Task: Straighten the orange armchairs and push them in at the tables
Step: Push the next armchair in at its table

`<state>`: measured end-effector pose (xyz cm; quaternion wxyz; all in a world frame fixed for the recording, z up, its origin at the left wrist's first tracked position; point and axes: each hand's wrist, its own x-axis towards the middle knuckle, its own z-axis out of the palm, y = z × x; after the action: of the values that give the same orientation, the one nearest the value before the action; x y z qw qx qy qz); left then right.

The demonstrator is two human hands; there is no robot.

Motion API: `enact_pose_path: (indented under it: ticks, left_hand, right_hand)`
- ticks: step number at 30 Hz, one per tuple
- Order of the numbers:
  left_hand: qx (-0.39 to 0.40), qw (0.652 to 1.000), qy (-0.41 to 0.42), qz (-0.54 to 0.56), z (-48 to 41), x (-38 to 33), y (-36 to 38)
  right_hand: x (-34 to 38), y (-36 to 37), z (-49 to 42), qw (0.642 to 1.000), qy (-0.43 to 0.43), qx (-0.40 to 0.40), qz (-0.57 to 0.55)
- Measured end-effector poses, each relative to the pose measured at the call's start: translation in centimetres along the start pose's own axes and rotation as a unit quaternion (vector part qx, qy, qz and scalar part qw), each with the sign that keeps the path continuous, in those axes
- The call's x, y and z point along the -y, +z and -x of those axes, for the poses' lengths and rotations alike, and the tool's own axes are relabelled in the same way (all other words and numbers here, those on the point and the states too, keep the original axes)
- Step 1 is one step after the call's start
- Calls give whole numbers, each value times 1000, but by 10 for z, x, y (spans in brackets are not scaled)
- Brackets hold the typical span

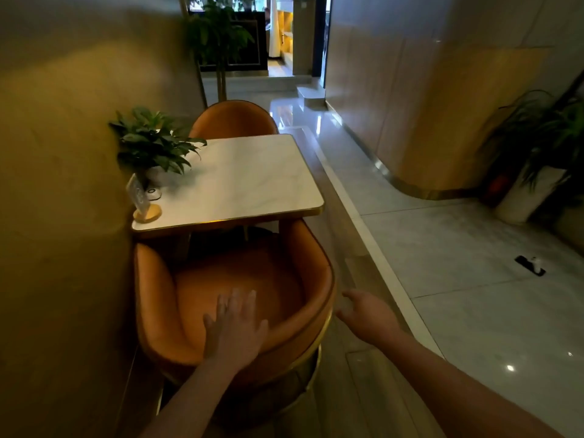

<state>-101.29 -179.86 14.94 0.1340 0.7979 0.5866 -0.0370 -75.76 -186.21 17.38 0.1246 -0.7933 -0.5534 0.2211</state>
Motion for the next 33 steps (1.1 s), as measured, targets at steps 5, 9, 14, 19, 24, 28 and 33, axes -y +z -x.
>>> enact_pose_path:
  ticks: [5,9,14,19,24,28,33]
  left_hand:
    - [41,998,-54,9,-18,60,15]
    - [78,990,-120,12,-39,92,31]
    - [121,973,-177,84,-59,107,58]
    - [146,953,-232,132,-72,98,83]
    - [148,950,-246,125,-78,77,93]
    - [147,948,-257,115,-77,64,107]
    - [142,949,-270,82,-76,59,123]
  right_hand:
    - [26,34,-38,999,9,38,1]
    - [40,48,-73,998,9,52,21]
    - [20,82,-134,995,8,66,68]
    - [17,96,-166,984,-55,99,135]
    - [-1,111,-188,976,-70,146,147]
    - [-23,117,-191,971,-75,157,162]
    - [-30,125,-182,979,-64,151,123]
